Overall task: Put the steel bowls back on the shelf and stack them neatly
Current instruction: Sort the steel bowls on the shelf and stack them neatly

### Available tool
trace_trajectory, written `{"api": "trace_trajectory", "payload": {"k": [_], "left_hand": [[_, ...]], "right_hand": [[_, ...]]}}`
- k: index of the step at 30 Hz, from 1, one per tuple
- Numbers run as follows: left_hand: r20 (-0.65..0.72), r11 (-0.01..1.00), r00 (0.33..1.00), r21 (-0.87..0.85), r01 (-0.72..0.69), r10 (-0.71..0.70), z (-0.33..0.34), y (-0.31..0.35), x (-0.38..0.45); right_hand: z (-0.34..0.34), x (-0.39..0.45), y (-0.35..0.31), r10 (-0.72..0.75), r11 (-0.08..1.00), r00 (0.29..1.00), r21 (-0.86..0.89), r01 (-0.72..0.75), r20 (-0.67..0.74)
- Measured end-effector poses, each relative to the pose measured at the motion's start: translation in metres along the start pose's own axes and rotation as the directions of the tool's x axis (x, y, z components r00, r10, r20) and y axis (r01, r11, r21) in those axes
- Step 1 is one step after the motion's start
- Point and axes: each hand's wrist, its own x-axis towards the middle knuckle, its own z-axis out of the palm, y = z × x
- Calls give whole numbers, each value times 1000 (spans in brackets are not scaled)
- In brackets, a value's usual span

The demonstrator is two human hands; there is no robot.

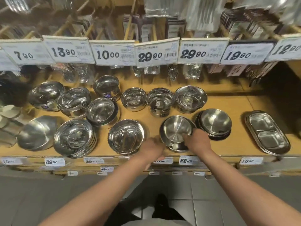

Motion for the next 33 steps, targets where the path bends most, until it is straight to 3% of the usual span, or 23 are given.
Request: {"api": "trace_trajectory", "payload": {"k": [4, 11, 16, 27, 33], "left_hand": [[1, 997, 999, -68, 35, -35, 14, -8, 21], [-33, 980, 997, -191, 63, -70, 22, -9, 35], [-119, 990, 986, -85, 111, -121, 23, -2, 40], [-125, 984, 979, -102, 148, -160, -24, 36, -13], [-220, 966, 964, -241, 93, -148, -81, 31, -44]], "right_hand": [[1, 9, -1, 35, 998, 999, 58, -36, 24], [-25, -7, 8, 84, 913, 996, 402, -65, -30], [-63, -27, 35, 139, 811, 983, 583, -44, -119], [-70, -42, 65, 234, 729, 959, 681, -66, -157], [-37, -32, 47, 155, 791, 985, 608, -74, -80]]}}
